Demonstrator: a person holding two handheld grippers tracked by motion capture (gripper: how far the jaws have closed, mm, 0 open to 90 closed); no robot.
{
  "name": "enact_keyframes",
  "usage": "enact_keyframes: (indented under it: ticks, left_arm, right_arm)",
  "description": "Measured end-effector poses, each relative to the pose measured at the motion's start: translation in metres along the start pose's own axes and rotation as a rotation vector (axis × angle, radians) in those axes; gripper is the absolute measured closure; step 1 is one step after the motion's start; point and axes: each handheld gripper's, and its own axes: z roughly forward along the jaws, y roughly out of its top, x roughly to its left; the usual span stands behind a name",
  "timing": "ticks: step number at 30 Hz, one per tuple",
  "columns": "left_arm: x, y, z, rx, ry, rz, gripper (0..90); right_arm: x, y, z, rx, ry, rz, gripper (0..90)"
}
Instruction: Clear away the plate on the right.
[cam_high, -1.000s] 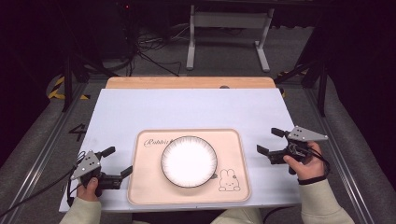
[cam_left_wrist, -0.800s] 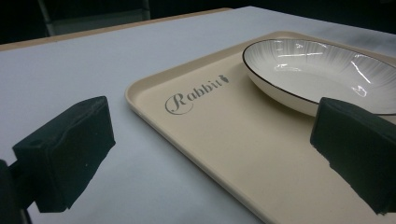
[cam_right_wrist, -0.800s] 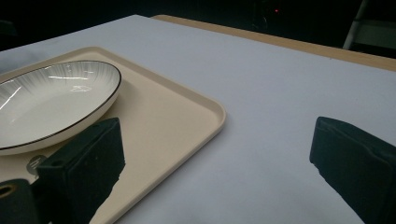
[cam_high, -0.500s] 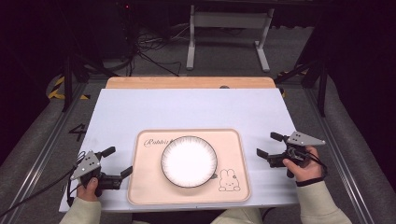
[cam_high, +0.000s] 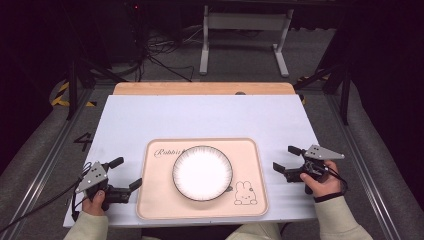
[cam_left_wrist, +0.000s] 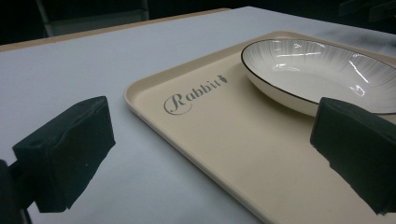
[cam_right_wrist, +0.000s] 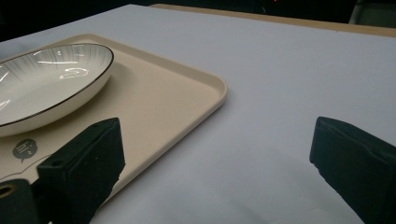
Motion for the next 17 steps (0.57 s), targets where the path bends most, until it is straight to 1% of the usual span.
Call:
enact_keyframes:
  ticks: [1, 2, 3, 4, 7, 9, 12, 14, 15, 16, 17]
  left_arm:
    - [-0.0007, -0.0002, 0.0001, -0.001, 0.0, -0.01, 0.3]
    - [0.0, 0.0, -0.0001, 0.0, 0.001, 0.0, 0.3]
    - [-0.0005, -0.0001, -0.0001, 0.0, 0.0, -0.007, 0.3]
    - [-0.0002, 0.0, -0.0002, 0.001, -0.003, -0.003, 0.3]
    - [-0.0004, -0.0001, -0.0003, 0.001, -0.003, -0.002, 0.2]
    - [-0.0005, -0.0001, -0.0003, 0.0, -0.002, -0.001, 0.3]
    - [-0.0008, -0.0001, -0.0002, 0.0, -0.002, -0.006, 0.2]
    - [-0.0009, -0.0001, -0.0002, 0.0, -0.002, -0.008, 0.3]
    - [-0.0001, 0.0008, 0.0004, 0.002, 0.007, 0.003, 0.2]
    - [-0.0001, 0.0008, 0.0004, 0.002, 0.007, 0.003, 0.2]
    - [-0.0012, 0.0012, 0.0014, 0.008, 0.009, -0.012, 0.2]
  right_arm:
    - [-0.0005, -0.0009, 0.0015, 0.014, 0.003, 0.006, 3.8]
    - [-0.0005, -0.0008, 0.0018, 0.016, 0.0, 0.009, 3.9]
    - [-0.0008, -0.0006, 0.002, 0.02, -0.01, 0.015, 3.9]
    - [-0.0015, -0.0008, 0.0023, 0.019, -0.017, 0.021, 4.1]
    - [-0.0048, -0.0008, 0.0022, 0.022, -0.03, 0.065, 3.9]
    - [-0.0062, -0.0009, 0.002, 0.02, -0.031, 0.078, 3.9]
    - [-0.0058, -0.001, 0.0019, 0.016, -0.028, 0.073, 3.9]
    - [-0.0046, -0.0006, 0.0022, 0.02, -0.027, 0.057, 3.9]
    - [-0.0043, -0.0005, 0.002, 0.019, -0.025, 0.054, 4.0]
    - [-0.0043, -0.0005, 0.002, 0.019, -0.025, 0.054, 4.0]
    - [-0.0037, -0.0004, 0.0017, 0.016, -0.025, 0.054, 4.0]
